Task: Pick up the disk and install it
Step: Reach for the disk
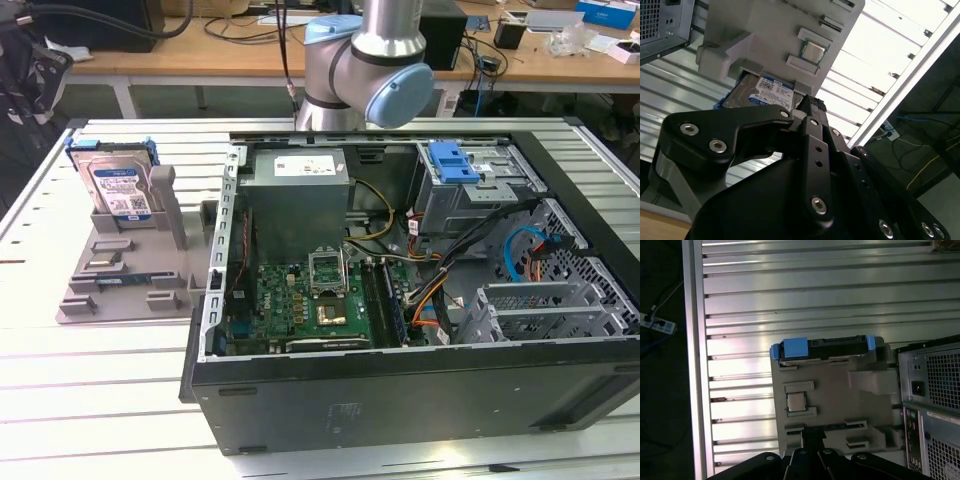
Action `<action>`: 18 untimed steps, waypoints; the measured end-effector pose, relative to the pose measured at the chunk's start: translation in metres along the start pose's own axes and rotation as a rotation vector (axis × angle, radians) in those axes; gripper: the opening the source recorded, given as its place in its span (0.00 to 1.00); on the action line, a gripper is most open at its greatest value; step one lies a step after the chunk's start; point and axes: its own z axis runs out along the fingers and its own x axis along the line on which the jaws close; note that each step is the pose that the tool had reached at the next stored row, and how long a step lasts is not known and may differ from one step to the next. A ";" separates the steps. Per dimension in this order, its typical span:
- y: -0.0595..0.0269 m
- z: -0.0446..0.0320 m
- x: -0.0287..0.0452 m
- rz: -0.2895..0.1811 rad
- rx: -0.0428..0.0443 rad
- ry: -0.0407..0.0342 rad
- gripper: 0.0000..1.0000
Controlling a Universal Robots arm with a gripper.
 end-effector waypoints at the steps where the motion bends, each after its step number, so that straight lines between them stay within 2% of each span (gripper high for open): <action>1: 0.0025 0.0005 0.0002 0.000 0.0005 0.0000 0.11; 5: 0.0134 0.0037 0.0035 0.000 0.0029 -0.0003 0.11; 9: 0.0192 0.0057 0.0057 0.000 0.0031 -0.0004 0.11; 18: 0.0205 0.0060 0.0059 0.000 0.0031 -0.0003 0.11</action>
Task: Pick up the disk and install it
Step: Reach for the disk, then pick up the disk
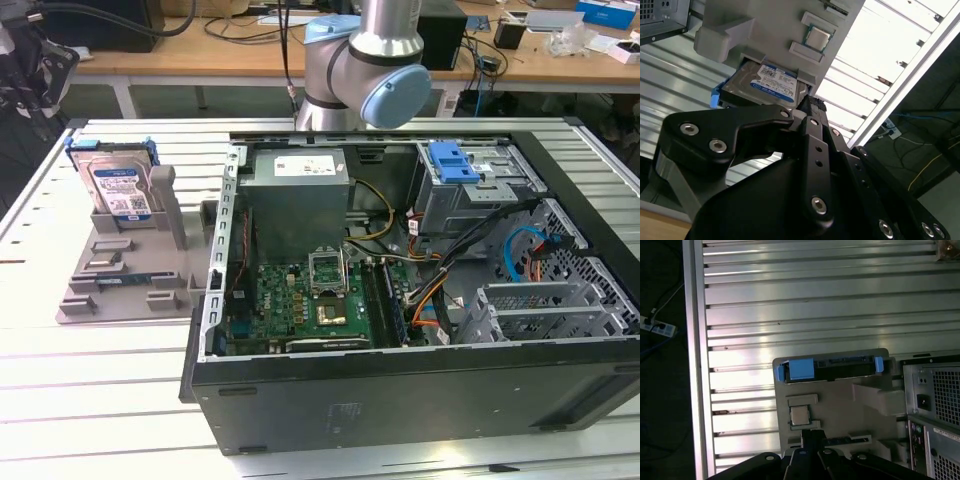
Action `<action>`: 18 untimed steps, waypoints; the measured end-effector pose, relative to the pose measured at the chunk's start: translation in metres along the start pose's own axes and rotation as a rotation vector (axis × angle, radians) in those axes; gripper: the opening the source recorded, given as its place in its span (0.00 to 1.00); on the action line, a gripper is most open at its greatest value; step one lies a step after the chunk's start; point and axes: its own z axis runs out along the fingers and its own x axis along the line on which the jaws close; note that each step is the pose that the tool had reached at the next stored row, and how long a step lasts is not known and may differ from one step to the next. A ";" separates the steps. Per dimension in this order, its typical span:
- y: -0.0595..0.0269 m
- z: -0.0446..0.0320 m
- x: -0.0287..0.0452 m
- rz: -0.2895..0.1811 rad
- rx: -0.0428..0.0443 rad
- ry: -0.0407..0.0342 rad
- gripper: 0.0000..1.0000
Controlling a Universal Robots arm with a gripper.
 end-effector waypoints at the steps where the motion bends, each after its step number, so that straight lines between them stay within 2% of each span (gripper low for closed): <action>1: 0.0000 0.0000 0.0000 0.000 0.0000 0.0000 0.11; 8: 0.0001 0.0000 0.0000 0.000 -0.0001 0.0000 0.11; 16: 0.0001 0.0000 0.0000 -0.135 -0.0032 0.0056 0.11; 17: 0.0001 0.0000 0.0000 -0.176 -0.0041 0.0072 0.11; 18: 0.0001 0.0000 0.0000 -0.190 -0.0045 0.0078 0.11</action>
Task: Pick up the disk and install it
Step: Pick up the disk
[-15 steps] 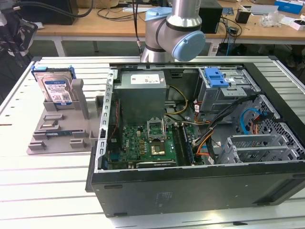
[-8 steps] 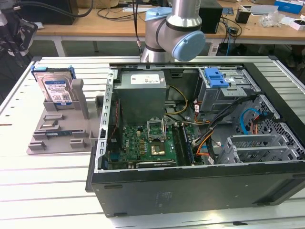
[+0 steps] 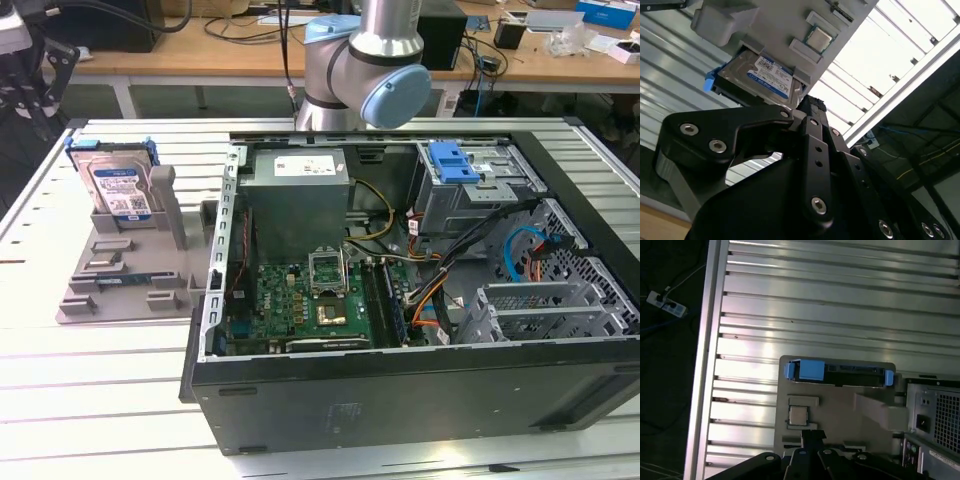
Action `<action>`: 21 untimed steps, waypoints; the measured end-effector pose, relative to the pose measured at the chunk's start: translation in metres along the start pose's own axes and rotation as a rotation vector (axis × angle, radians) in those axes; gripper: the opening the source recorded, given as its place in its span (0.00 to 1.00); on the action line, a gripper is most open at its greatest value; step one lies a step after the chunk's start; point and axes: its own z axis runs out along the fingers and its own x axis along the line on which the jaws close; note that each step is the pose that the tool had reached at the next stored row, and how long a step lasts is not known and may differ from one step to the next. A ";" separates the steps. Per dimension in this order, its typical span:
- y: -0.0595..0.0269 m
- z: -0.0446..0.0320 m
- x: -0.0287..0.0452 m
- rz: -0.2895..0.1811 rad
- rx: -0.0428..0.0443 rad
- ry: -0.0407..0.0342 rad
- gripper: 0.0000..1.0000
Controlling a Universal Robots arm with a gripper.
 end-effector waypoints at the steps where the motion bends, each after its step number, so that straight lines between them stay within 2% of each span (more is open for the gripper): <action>1: 0.0000 0.0000 0.0000 -0.014 -0.0004 0.0006 0.11; 3: 0.0000 0.0000 0.0000 -0.046 -0.0011 0.0019 0.11; 6: 0.0000 0.0000 0.0000 -0.150 -0.0035 0.0062 0.11; 12: 0.0000 0.0000 0.0000 -0.246 -0.0058 0.0102 0.11; 13: 0.0000 0.0000 0.0000 -0.286 -0.0067 0.0118 0.11; 16: 0.0000 0.0000 0.0000 -0.361 -0.0085 0.0150 0.11; 21: 0.0000 0.0000 0.0000 -0.443 -0.0105 0.0183 0.11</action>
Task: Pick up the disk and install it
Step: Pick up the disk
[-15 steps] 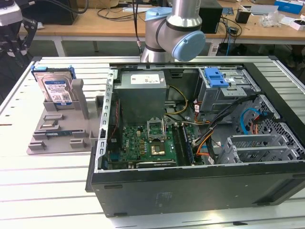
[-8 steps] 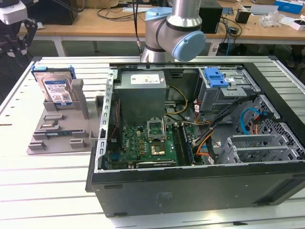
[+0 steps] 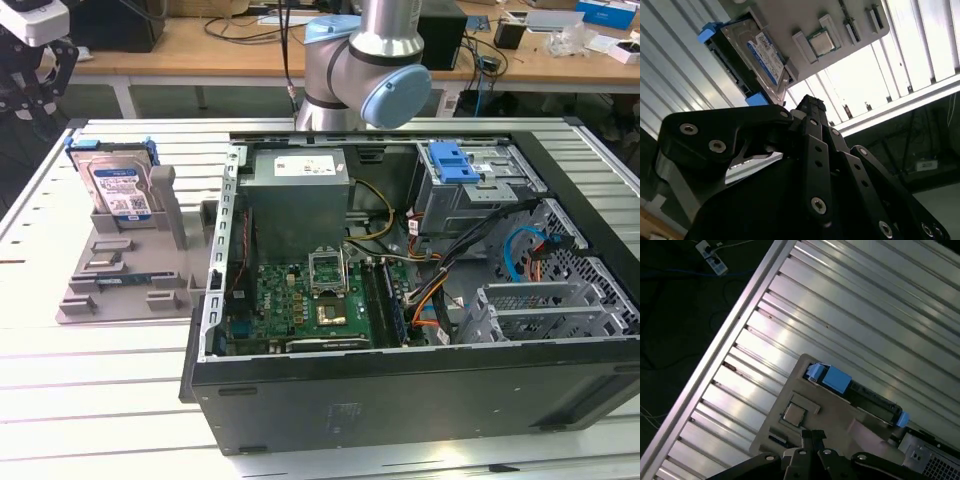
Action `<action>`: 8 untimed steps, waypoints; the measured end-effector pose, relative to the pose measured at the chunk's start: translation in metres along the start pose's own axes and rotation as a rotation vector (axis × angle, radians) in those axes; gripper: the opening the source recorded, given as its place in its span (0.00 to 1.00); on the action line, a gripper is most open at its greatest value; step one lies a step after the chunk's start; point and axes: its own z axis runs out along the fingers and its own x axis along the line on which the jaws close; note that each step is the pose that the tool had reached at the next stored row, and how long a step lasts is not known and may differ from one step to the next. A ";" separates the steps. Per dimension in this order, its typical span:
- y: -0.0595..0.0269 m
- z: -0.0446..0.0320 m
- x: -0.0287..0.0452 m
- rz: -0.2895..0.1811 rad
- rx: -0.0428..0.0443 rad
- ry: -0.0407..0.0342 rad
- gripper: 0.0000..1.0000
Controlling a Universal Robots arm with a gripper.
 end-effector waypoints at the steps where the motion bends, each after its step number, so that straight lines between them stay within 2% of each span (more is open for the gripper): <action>1: 0.0000 0.0000 0.0000 -0.012 -0.0003 0.0005 0.11; 8: 0.0000 0.0000 0.0000 -0.143 -0.0034 0.0060 0.11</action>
